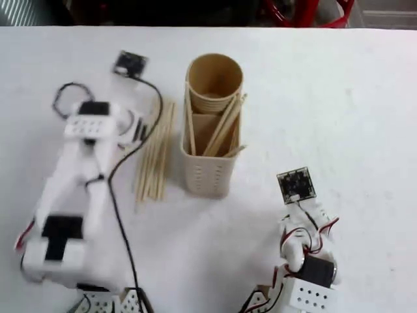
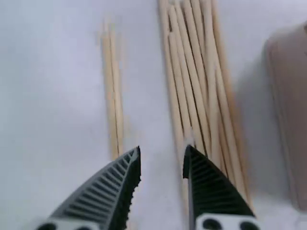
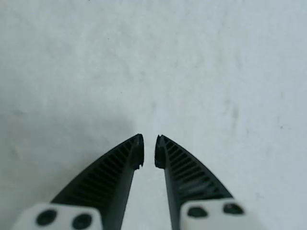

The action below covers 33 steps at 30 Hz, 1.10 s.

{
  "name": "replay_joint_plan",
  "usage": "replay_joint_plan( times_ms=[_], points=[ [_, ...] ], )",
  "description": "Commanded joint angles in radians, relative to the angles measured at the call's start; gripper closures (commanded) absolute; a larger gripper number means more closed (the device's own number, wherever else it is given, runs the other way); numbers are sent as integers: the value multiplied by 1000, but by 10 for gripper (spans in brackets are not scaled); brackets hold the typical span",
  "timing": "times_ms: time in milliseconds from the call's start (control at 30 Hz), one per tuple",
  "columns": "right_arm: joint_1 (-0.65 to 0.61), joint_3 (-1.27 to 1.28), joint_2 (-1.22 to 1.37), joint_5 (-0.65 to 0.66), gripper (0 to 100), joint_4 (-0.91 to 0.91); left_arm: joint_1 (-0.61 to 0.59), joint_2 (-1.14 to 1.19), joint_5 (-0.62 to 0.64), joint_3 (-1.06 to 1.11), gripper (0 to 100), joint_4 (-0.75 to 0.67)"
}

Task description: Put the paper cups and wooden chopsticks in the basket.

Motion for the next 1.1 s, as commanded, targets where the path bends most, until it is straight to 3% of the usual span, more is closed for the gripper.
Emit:
replay_joint_plan(
  times_ms=[0, 400, 867, 1067],
  points=[
    [4, 9, -5, 5, 942, 4, -24, 142, 9, -127, 845, 21],
    [4, 9, -5, 5, 942, 4, -122, 188, 12, -144, 846, 14],
    [4, 9, -5, 5, 942, 4, -116, 249, 17, -124, 846, 6],
    [4, 9, -5, 5, 942, 4, -117, 340, 17, -253, 846, 110]
  ],
)
